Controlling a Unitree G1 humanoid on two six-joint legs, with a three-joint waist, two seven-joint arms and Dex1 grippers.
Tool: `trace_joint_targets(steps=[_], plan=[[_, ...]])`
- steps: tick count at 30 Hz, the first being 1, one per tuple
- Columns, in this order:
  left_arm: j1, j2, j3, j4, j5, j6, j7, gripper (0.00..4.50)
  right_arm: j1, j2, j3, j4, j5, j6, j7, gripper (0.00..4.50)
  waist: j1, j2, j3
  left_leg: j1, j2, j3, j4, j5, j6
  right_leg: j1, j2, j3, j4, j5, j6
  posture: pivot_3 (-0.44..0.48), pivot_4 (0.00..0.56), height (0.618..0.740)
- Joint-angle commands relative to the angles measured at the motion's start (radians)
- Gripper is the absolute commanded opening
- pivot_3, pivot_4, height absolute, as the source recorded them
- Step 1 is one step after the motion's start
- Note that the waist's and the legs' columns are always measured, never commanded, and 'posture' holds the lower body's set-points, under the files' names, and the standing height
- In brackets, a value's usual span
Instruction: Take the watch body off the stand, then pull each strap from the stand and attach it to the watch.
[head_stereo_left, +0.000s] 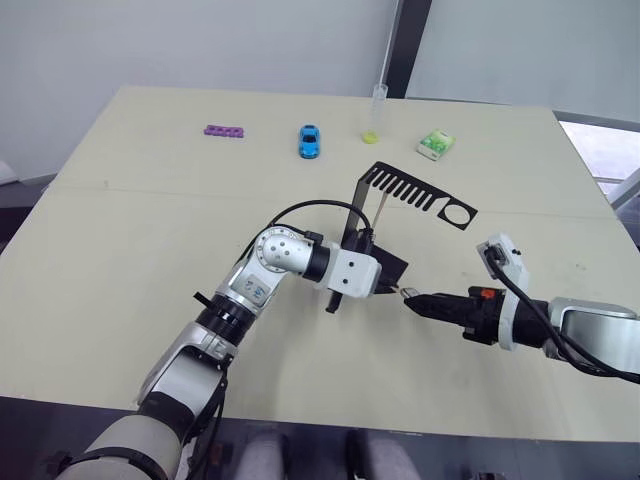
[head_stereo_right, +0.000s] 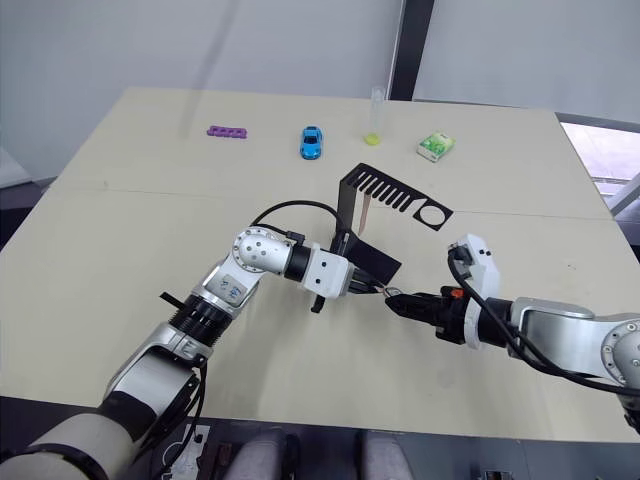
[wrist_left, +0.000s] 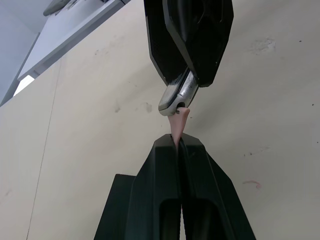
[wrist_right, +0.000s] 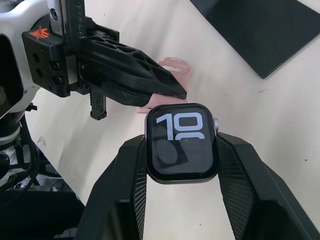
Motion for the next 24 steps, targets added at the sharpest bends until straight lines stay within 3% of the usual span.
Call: trace_joint_targets(steps=[1,24], plan=[[-0.037,-0.033,-0.003,-0.024,-0.010,-0.007,0.018,0.00,-0.023,0.018,0.004,-0.060,0.028,-0.012,0.022,1.50,0.000,0.000,0.000,0.000,0.000,0.000,0.000,0.000,0.000,0.000,0.000,0.000,0.000,0.000,0.000,0.000,0.150,0.740],[-0.047,-0.036,-0.004,-0.012,-0.010,-0.014,0.019,0.00,-0.048,0.039,0.020,-0.067,0.028,-0.014,0.006,1.50,0.000,0.000,0.000,0.000,0.000,0.000,0.000,0.000,0.000,0.000,0.000,0.000,0.000,0.000,0.000,0.000,0.150,0.740]])
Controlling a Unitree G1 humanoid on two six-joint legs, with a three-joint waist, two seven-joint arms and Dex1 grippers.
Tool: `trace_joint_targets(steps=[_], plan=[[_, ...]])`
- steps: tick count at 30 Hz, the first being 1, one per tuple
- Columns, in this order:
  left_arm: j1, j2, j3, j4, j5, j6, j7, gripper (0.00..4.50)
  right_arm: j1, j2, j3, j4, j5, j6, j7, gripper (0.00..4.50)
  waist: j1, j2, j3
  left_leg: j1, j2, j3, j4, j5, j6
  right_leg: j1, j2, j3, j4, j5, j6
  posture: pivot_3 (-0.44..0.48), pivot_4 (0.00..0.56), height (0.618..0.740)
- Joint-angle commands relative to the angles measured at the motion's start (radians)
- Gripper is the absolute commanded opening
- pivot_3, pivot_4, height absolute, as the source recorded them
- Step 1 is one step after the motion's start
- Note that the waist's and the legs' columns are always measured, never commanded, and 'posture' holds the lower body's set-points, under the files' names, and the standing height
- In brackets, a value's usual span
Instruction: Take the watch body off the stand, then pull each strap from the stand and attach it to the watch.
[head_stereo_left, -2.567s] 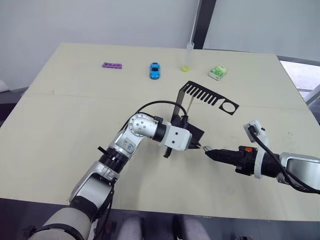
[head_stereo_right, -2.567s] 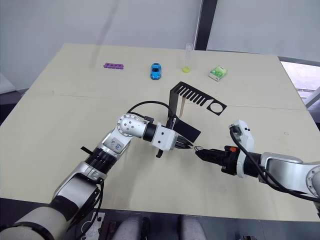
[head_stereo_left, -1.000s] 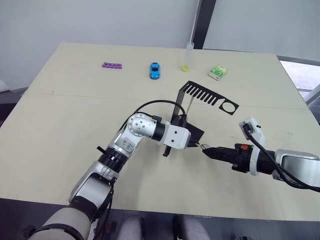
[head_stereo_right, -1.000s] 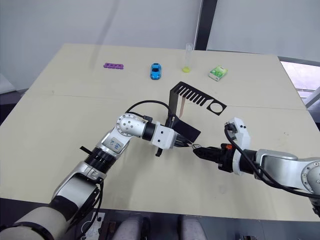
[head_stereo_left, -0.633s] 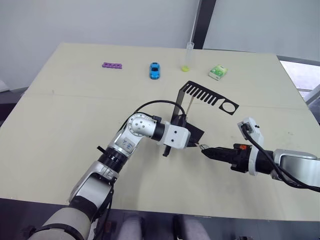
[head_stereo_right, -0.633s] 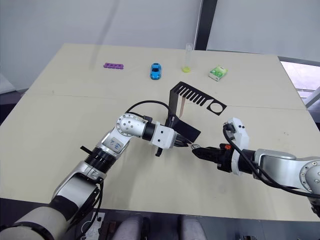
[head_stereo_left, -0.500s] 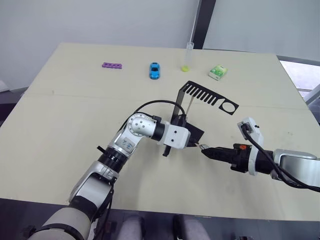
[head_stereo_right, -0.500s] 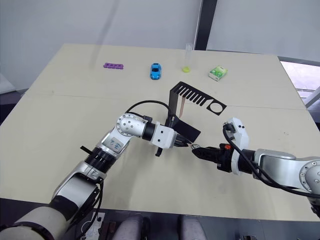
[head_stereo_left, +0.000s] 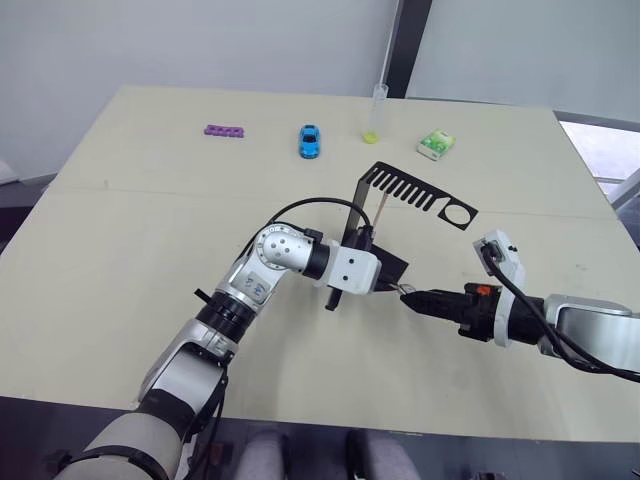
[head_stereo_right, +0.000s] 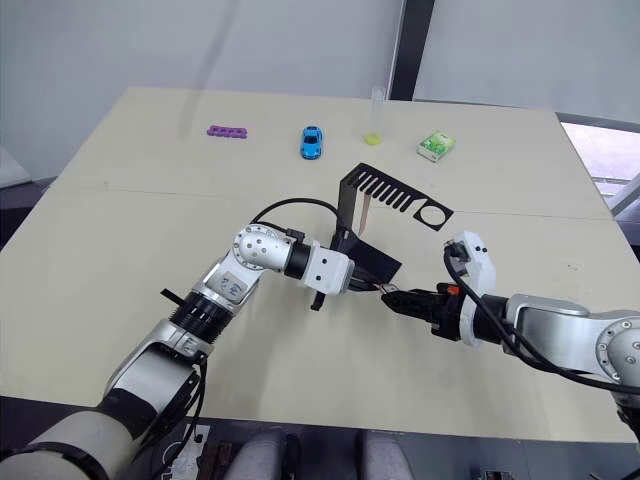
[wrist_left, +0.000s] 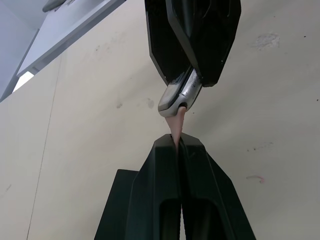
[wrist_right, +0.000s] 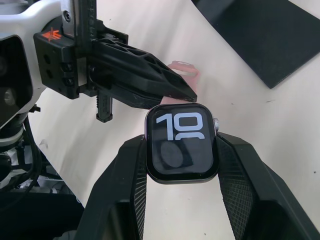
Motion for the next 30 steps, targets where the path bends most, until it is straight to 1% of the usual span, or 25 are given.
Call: trace_joint_targets(steps=[1,10,17,30], plan=[[-0.030,-0.035,-0.004,-0.034,-0.012,-0.013,0.019,0.00,-0.020,0.017,0.014,-0.060,0.036,-0.013,0.016,1.50,0.000,0.000,0.000,0.000,0.000,0.000,0.000,0.000,0.000,0.000,0.000,0.000,0.000,0.000,0.000,0.000,0.150,0.740],[-0.029,-0.029,0.001,-0.038,-0.014,-0.013,0.020,0.00,0.013,-0.012,-0.008,-0.015,0.036,0.005,0.018,1.50,0.000,0.000,0.000,0.000,0.000,0.000,0.000,0.000,0.000,0.000,0.000,0.000,0.000,0.000,0.000,0.000,0.150,0.740],[-0.029,-0.013,0.009,-0.041,-0.013,-0.018,0.021,0.00,0.039,-0.019,-0.030,-0.016,0.036,0.000,0.026,1.50,0.000,0.000,0.000,0.000,0.000,0.000,0.000,0.000,0.000,0.000,0.000,0.000,0.000,0.000,0.000,0.000,0.150,0.740],[-0.025,-0.012,0.009,-0.049,-0.012,-0.010,0.024,0.00,0.039,-0.021,-0.038,-0.014,0.036,-0.008,0.038,1.50,0.000,0.000,0.000,0.000,0.000,0.000,0.000,0.000,0.000,0.000,0.000,0.000,0.000,0.000,0.000,0.000,0.150,0.740]])
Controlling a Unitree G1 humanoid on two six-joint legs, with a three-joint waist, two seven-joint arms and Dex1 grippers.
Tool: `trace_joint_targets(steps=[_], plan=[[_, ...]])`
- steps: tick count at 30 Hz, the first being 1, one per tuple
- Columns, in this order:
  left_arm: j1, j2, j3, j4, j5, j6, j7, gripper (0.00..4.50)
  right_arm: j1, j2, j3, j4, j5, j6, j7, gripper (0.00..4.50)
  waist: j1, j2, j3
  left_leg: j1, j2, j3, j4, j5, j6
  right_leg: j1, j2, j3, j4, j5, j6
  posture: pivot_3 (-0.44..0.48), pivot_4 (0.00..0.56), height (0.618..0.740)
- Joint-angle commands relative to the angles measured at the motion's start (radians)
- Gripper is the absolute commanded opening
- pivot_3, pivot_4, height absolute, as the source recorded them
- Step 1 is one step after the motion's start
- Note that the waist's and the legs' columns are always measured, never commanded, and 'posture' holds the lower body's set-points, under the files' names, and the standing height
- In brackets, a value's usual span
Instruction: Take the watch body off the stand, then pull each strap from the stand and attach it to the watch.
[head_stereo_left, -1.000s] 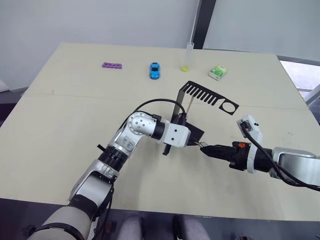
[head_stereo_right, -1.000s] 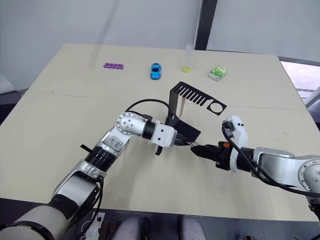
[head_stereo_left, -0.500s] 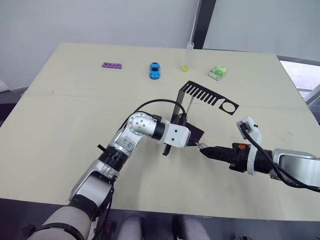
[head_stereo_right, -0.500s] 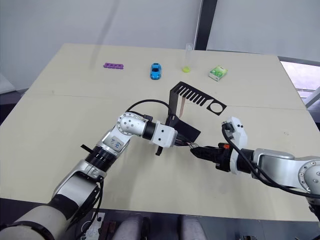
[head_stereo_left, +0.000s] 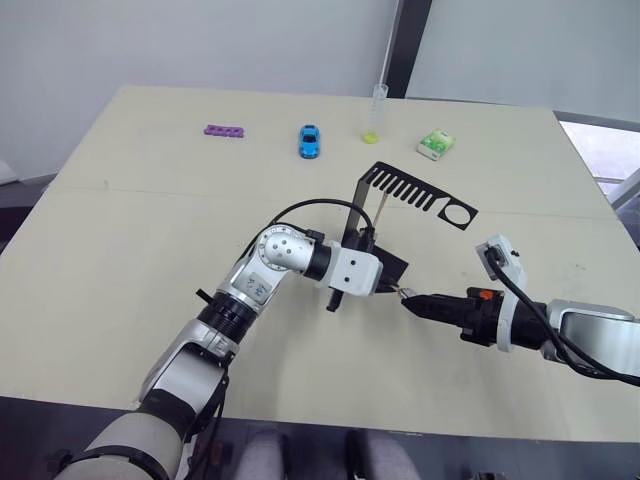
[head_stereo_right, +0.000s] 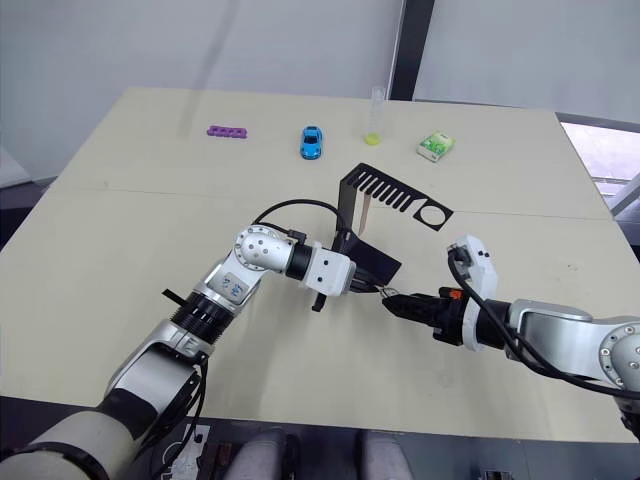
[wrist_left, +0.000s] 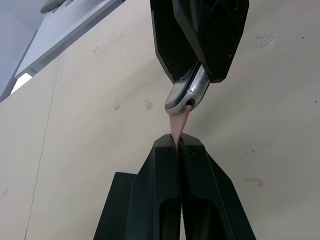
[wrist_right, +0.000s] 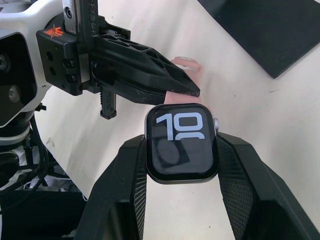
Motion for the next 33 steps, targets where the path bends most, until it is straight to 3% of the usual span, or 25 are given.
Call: trace_joint_targets(steps=[1,2,5,12,16,18,23,33], plan=[[-0.024,-0.010,0.015,-0.049,-0.013,-0.006,0.024,0.00,-0.003,-0.012,-0.022,-0.016,0.019,0.000,0.020,1.50,0.000,0.000,0.000,0.000,0.000,0.000,0.000,0.000,0.000,0.000,0.000,0.000,0.000,0.000,0.000,0.000,0.150,0.740],[-0.022,-0.008,0.018,-0.053,-0.016,0.006,0.023,0.00,-0.005,-0.016,-0.023,-0.019,0.015,0.002,0.023,1.50,0.000,0.000,0.000,0.000,0.000,0.000,0.000,0.000,0.000,0.000,0.000,0.000,0.000,0.000,0.000,0.000,0.150,0.740],[-0.012,0.017,0.039,-0.104,-0.071,0.100,-0.026,0.91,-0.012,-0.032,-0.040,-0.044,-0.033,0.011,0.047,1.50,0.000,0.000,0.000,0.000,0.000,0.000,0.000,0.000,0.000,0.000,0.000,0.000,0.000,0.000,0.000,0.000,0.150,0.740],[0.063,0.192,0.108,-0.324,-0.237,0.361,-0.173,4.38,0.023,-0.085,-0.141,-0.154,-0.210,0.033,0.200,1.50,-0.010,0.000,0.000,0.000,0.001,0.000,-0.001,0.000,0.000,-0.001,0.000,0.000,0.000,0.000,0.000,0.000,0.150,0.740],[0.091,0.258,0.163,-0.438,-0.397,0.585,-0.236,4.45,0.065,-0.107,-0.191,-0.262,-0.436,0.003,0.388,1.50,-0.004,0.000,0.000,-0.001,0.000,-0.002,0.000,0.000,0.000,0.000,0.000,-0.001,0.000,0.000,0.000,0.000,0.150,0.740],[0.098,0.263,0.194,-0.461,-0.473,0.667,-0.247,4.45,0.109,-0.127,-0.199,-0.349,-0.631,-0.072,0.533,1.50,0.003,0.000,0.000,-0.001,0.000,-0.003,0.000,0.000,0.000,0.000,0.000,-0.001,0.000,0.000,0.000,0.000,0.150,0.740],[0.108,0.266,0.236,-0.477,-0.570,0.761,-0.272,4.45,0.235,-0.110,-0.175,-0.434,-1.027,-0.313,0.773,1.50,0.002,0.000,0.000,-0.002,-0.002,-0.006,0.000,0.000,0.000,0.000,0.000,-0.002,-0.001,0.000,0.000,0.000,0.150,0.740],[0.167,0.306,0.225,-0.493,-0.550,0.686,-0.306,4.45,0.300,-0.016,-0.155,-0.391,-1.257,-0.503,0.973,1.50,-0.001,0.000,0.000,0.000,-0.002,-0.006,0.000,0.001,-0.002,0.001,0.002,0.000,0.001,0.000,0.000,0.000,0.150,0.740]])
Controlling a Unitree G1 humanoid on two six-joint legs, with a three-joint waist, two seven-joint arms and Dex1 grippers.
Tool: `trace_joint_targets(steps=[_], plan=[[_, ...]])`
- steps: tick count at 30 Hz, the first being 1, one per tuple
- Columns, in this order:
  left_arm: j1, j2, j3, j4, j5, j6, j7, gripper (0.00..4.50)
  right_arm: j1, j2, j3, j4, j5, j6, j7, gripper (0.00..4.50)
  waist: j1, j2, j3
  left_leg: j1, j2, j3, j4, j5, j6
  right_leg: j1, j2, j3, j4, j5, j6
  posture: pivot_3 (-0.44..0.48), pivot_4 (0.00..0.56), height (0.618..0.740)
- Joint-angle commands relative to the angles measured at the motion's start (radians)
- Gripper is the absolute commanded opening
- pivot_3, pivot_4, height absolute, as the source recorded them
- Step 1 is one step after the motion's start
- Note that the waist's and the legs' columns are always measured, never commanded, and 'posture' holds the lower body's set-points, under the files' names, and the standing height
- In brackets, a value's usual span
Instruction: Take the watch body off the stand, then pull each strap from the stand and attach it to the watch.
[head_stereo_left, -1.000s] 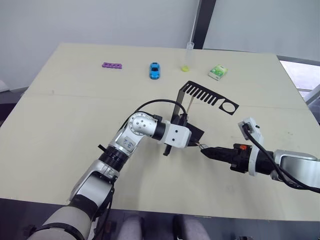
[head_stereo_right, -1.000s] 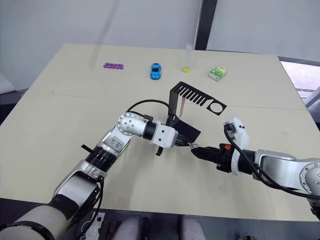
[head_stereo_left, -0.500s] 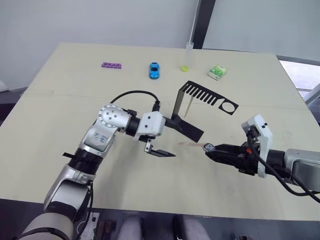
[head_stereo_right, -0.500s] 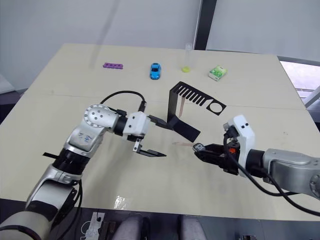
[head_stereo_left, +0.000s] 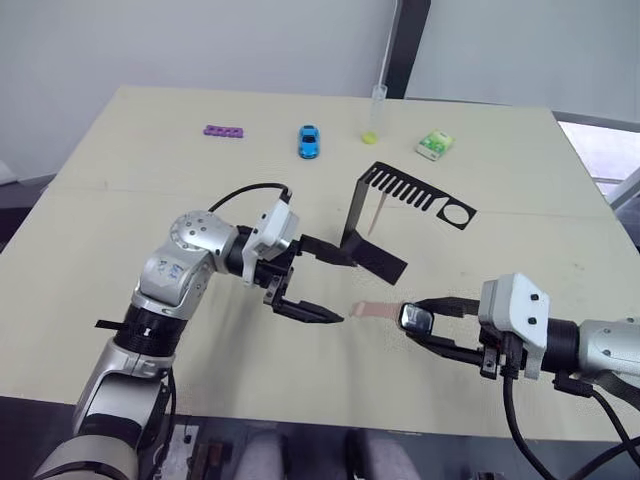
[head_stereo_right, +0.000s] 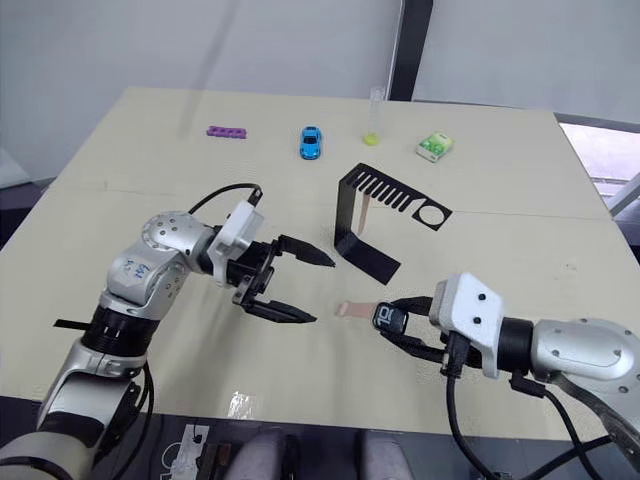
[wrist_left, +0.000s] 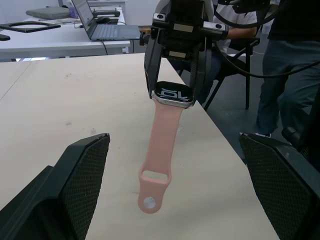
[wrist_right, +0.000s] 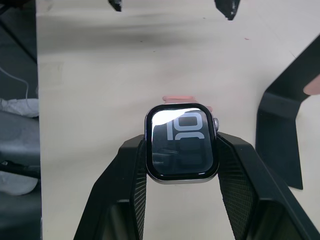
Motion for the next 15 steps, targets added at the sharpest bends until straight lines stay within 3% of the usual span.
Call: trace_joint_targets(steps=[1,10,15], plan=[[0.016,0.019,0.010,-0.049,0.008,-0.043,-0.009,4.45,-0.009,0.024,0.007,0.002,-0.044,-0.038,0.042,1.50,0.000,0.000,0.000,0.000,0.000,0.000,0.000,0.000,0.000,0.000,0.000,0.000,0.000,0.000,0.000,0.000,0.150,0.740],[0.051,0.063,0.009,-0.087,0.037,-0.065,0.018,4.45,-0.081,0.071,0.068,0.036,-0.064,-0.021,0.067,1.50,-0.003,0.000,0.000,0.000,0.000,0.000,0.000,0.000,0.000,0.000,0.000,0.000,0.001,0.000,0.000,0.000,0.150,0.740],[0.091,0.125,0.013,-0.070,0.076,-0.105,0.003,4.45,-0.193,0.147,0.233,0.100,-0.148,-0.045,0.068,1.50,-0.006,0.000,0.000,0.001,0.000,0.000,0.000,0.000,0.000,0.000,0.000,0.000,0.001,0.000,0.000,0.000,0.150,0.740]])
